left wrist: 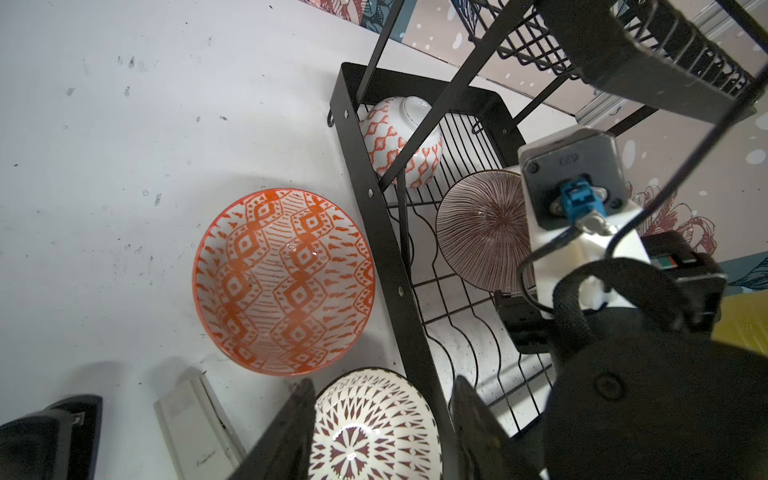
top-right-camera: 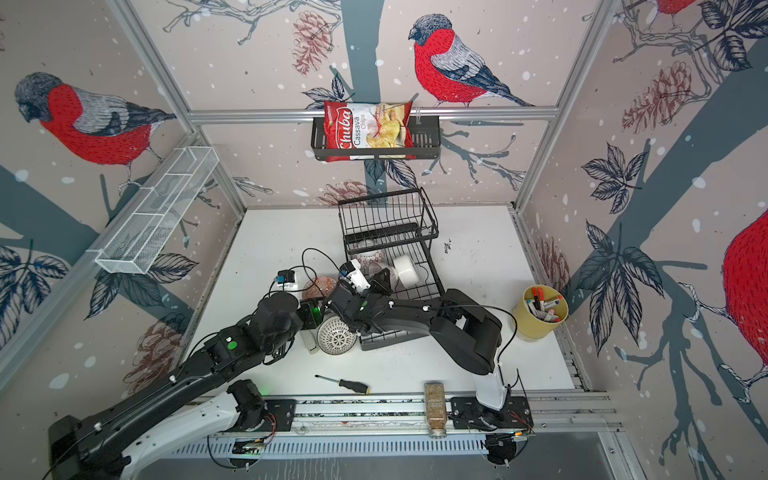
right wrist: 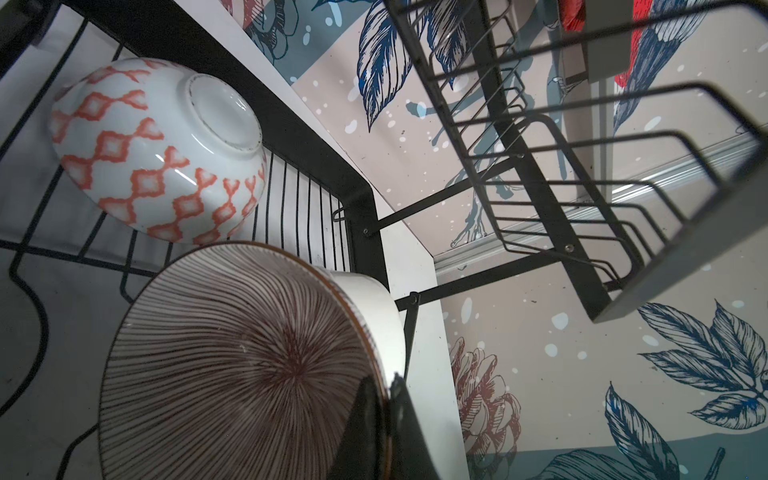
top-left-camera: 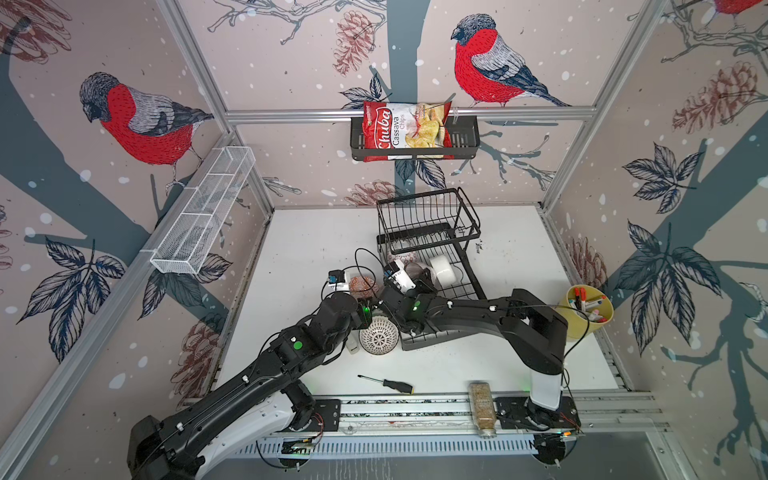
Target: Load the bowls into the dish rack
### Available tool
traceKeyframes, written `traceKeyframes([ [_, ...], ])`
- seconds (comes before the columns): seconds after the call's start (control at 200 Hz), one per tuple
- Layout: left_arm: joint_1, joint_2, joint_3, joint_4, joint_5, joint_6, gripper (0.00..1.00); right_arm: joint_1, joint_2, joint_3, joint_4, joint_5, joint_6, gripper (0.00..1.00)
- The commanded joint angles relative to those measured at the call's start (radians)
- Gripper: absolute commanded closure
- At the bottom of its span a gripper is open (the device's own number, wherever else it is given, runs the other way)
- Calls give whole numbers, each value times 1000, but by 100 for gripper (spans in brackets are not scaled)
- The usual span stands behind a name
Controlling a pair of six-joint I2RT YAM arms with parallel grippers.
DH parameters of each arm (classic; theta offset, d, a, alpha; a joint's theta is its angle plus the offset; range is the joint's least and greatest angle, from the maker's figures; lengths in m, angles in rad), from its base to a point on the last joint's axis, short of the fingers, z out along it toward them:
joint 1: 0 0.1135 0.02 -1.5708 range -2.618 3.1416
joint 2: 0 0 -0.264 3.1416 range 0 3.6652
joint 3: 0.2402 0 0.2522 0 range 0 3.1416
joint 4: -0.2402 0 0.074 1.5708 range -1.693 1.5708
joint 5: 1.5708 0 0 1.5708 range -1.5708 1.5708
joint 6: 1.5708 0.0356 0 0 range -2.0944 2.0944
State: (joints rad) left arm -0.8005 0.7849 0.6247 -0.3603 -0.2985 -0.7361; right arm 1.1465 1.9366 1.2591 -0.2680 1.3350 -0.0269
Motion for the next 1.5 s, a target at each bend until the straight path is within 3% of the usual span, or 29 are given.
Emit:
traceKeyframes([
  [0.0, 2, 0, -3, 18, 2, -3, 47, -9, 9, 12, 27, 70, -12, 100],
  [0.405, 7, -3, -7, 21, 4, -3, 47, -10, 52, 27, 27, 89, -21, 100],
  [0.595, 8, -2, -9, 20, 6, -2, 47, -14, 105, 71, -43, 116, 32, 100],
  [0.74, 10, -7, -12, 19, 8, -2, 47, -21, 157, 121, -146, 140, 118, 100],
  [1.001, 14, -11, -8, 18, 9, 1, 48, -35, 258, 254, -493, 150, 423, 100],
  [1.056, 15, -11, -8, 18, 12, 3, 48, -37, 250, 235, -428, 96, 361, 100],
  [1.126, 16, -9, -9, 16, 12, 3, 48, -28, 191, 131, -174, 7, 153, 100],
  [1.176, 16, -11, -8, 14, 11, 3, 49, -21, 148, 73, -40, -50, 71, 100],
  [1.491, 20, -30, -10, -3, 6, 1, 49, -19, 245, 140, -46, -57, 38, 100],
])
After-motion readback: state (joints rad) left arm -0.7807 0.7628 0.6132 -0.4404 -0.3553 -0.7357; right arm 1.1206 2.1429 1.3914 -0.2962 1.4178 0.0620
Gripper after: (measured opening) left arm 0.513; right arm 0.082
